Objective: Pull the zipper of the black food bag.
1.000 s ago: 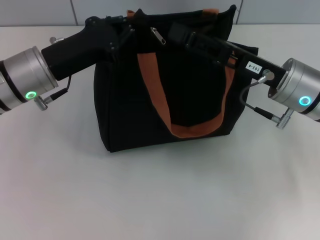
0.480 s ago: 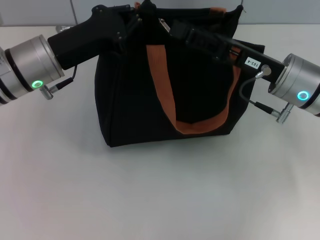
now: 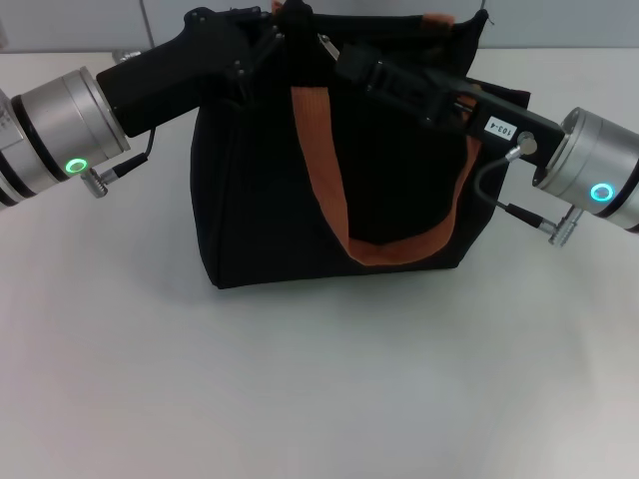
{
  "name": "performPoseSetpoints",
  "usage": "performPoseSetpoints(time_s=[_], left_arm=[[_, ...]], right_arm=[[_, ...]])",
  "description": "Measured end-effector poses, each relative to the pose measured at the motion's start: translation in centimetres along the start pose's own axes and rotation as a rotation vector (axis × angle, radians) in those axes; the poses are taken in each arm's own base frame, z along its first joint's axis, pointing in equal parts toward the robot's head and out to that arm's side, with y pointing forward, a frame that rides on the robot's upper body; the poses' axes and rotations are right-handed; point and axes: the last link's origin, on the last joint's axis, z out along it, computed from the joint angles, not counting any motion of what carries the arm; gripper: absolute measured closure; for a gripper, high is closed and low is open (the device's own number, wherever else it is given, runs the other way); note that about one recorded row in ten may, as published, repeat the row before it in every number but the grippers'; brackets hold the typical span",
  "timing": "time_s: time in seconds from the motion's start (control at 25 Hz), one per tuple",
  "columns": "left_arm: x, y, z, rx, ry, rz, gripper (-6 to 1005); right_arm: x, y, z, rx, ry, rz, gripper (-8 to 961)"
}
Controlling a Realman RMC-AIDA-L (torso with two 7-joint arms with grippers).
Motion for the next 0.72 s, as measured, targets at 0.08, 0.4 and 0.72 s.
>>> performPoseSetpoints(time_s=[0.08,0.4,0.72], left_arm=[[0.03,0.06,0.02,-0.005,0.001,0.0,979],[0.13,0.33,0.05,-0.023,0.009,0.002,979],[-0.1,0.67,0.02,-0.037,0.014,-0.004,980]], right_arm=[[-0.07,0.03,0.17,-0.004,0.001,0.003,251],[0.25,-0.04,0.3,0.007,-0.015,0.1,506],[0.32,-0.22,1.14,0.016,0.02,0.208,529]])
